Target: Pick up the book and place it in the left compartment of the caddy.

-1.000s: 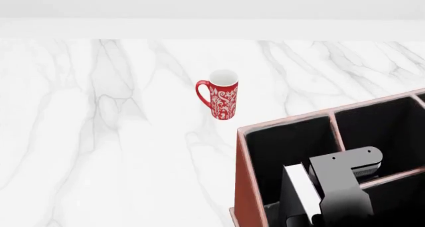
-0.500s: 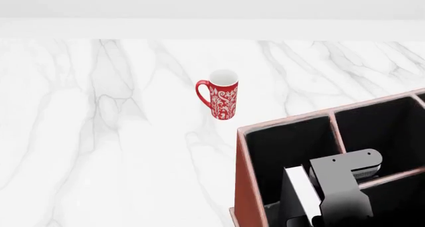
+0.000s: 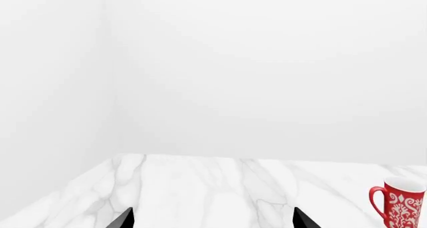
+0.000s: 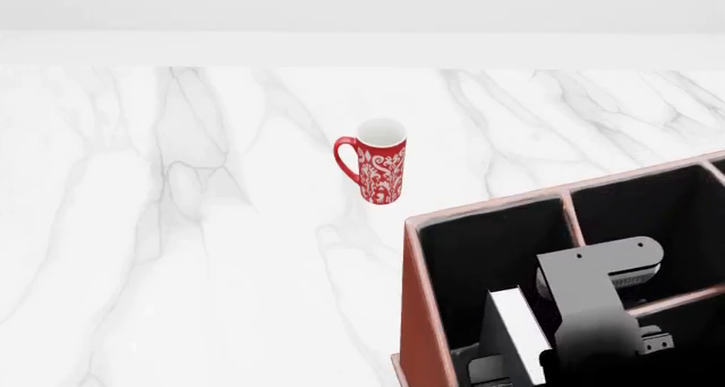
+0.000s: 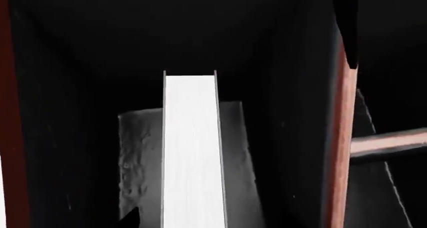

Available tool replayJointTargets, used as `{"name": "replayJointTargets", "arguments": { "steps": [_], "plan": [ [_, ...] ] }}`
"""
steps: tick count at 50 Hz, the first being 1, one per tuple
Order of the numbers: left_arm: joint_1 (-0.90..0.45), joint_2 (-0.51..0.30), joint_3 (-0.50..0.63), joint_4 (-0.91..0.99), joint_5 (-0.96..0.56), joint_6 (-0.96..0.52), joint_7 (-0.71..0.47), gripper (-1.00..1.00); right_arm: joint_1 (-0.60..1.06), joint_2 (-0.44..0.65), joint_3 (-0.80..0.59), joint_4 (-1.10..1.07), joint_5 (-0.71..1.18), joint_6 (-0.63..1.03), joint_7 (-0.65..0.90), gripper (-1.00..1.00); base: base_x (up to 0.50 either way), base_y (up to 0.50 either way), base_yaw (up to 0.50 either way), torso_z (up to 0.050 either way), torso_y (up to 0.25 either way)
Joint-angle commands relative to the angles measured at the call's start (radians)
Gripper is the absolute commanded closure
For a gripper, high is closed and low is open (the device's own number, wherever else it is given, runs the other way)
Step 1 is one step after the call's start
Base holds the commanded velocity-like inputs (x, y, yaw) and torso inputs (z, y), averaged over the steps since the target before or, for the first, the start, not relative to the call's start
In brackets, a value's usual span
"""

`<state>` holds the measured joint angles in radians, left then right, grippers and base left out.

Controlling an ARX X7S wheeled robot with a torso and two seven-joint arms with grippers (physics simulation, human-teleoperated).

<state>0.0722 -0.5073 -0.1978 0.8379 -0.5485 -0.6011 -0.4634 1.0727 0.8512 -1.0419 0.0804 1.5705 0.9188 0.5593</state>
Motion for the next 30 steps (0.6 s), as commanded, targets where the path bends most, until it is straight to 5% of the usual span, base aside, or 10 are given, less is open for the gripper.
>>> {"name": "replayJointTargets", "arguments": {
  "steps": [1, 30],
  "plan": [
    [-0.001, -0.002, 0.003, -0.002, -0.001, 0.001, -0.003, -1.0, 0.001, 0.004, 0.007, -0.004, -0.007, -0.005, -0.005, -1.0, 0.0, 0.0, 0.0, 0.0, 0.0],
    [0.002, -0.009, 0.005, 0.002, -0.007, 0.005, -0.012, -1.0, 0.041, 0.104, 0.107, -0.218, 0.107, -0.043, 0.088, -1.0, 0.0, 0.0, 0.0, 0.0, 0.0]
  ]
}}
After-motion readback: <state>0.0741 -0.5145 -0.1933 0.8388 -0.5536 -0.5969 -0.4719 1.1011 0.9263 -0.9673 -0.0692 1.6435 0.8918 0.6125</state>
